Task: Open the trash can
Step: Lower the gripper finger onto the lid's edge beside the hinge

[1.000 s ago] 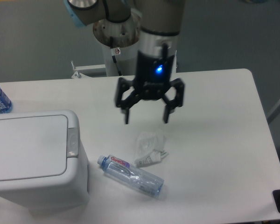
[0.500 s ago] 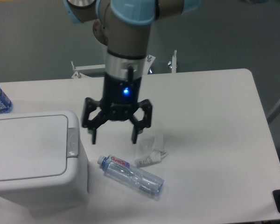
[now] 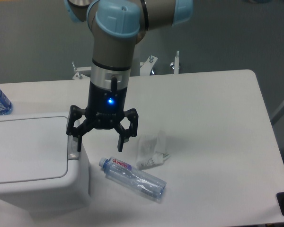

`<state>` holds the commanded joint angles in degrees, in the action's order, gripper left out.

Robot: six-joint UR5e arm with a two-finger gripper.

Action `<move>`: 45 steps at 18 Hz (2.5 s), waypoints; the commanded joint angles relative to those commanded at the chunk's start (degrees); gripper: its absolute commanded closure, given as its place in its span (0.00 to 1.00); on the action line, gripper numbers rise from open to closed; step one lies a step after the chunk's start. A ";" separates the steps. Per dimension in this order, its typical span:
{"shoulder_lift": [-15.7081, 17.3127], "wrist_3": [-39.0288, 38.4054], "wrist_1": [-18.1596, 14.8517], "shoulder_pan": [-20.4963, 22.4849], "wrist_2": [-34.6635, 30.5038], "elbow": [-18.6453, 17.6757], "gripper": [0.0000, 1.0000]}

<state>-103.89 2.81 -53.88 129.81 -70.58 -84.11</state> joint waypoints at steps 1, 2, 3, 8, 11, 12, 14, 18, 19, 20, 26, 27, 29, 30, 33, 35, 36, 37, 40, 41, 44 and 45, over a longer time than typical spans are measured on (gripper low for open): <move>-0.09 0.00 0.00 -0.09 -0.09 0.00 0.00; -0.18 0.00 0.00 -0.09 -0.09 0.00 0.00; -0.26 0.00 0.00 -0.17 0.00 0.00 0.00; -0.88 0.00 0.00 -0.70 -0.26 -0.09 0.00; -0.97 0.00 0.00 -0.79 -0.26 -0.09 0.00; -0.97 0.00 0.00 -0.79 -0.26 -0.09 0.00; -0.97 0.00 0.00 -0.79 -0.26 -0.09 0.00; -1.05 0.00 0.00 -0.79 -0.26 0.00 0.00; -1.06 0.00 0.00 -0.79 -0.26 -0.09 0.00; -1.06 0.00 0.00 -0.79 -0.26 0.00 0.00; -1.14 0.00 0.09 -0.79 -0.26 0.09 0.00; -1.14 0.09 0.09 -0.79 -0.26 0.00 0.00; -1.41 0.00 0.09 -0.79 -0.26 0.00 0.00; -1.49 0.00 0.09 -0.79 -0.26 0.09 0.00; -1.41 0.00 0.09 -0.79 -0.26 0.09 0.00; -1.50 0.00 0.09 -0.79 -0.26 0.09 0.00; -1.41 0.00 0.09 -0.79 -0.26 0.17 0.00; -1.41 0.00 0.09 -0.79 -0.26 0.26 0.00; -1.50 0.00 0.09 -0.79 -0.26 0.26 0.00; -1.50 0.00 0.09 -0.79 -0.26 0.26 0.00; -1.50 0.00 0.09 -0.79 -0.26 0.26 0.00; -1.50 0.00 0.09 -0.79 -0.26 0.26 0.00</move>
<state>-105.38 2.81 -53.79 129.02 -70.84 -83.85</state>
